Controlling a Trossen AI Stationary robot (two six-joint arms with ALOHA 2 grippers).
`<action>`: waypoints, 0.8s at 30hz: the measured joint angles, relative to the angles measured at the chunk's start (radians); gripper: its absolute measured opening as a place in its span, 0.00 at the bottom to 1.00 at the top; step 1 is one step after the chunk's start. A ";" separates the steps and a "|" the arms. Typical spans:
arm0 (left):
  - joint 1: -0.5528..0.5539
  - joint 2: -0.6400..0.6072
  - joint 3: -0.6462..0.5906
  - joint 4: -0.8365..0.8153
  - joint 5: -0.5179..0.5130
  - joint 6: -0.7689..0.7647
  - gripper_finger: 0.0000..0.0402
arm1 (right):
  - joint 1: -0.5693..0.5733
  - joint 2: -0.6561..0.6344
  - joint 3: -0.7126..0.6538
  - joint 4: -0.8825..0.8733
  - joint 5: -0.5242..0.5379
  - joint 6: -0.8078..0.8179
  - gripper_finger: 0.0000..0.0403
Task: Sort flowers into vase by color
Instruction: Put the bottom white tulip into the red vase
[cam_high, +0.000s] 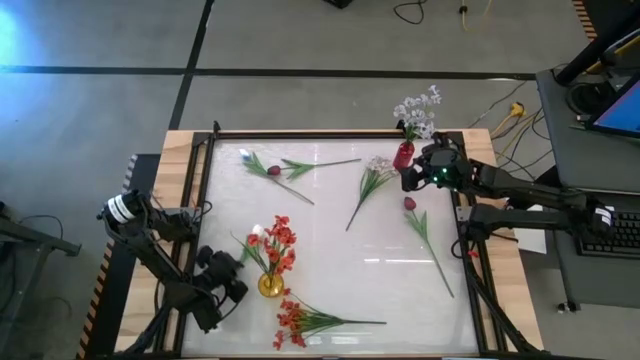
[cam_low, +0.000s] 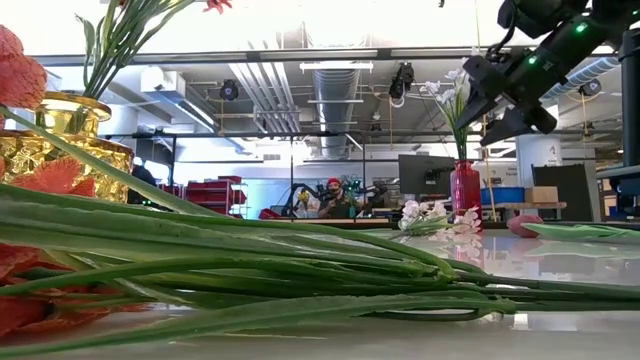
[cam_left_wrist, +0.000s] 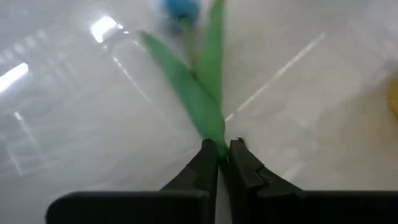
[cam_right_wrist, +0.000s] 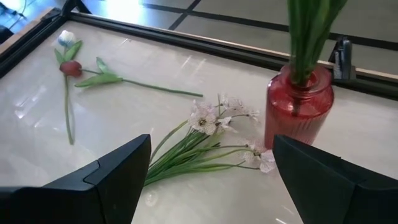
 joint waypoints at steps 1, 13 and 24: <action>0.000 0.000 0.009 -0.031 -0.009 -0.024 0.00 | 0.007 0.000 0.000 0.000 0.000 -0.002 0.81; 0.009 -0.073 0.087 -0.224 -0.135 -0.110 0.00 | 0.134 0.000 0.000 0.001 -0.001 0.011 0.81; 0.012 -0.300 0.065 -0.302 -0.519 -0.095 0.00 | 0.218 0.000 -0.001 0.014 0.000 0.011 0.81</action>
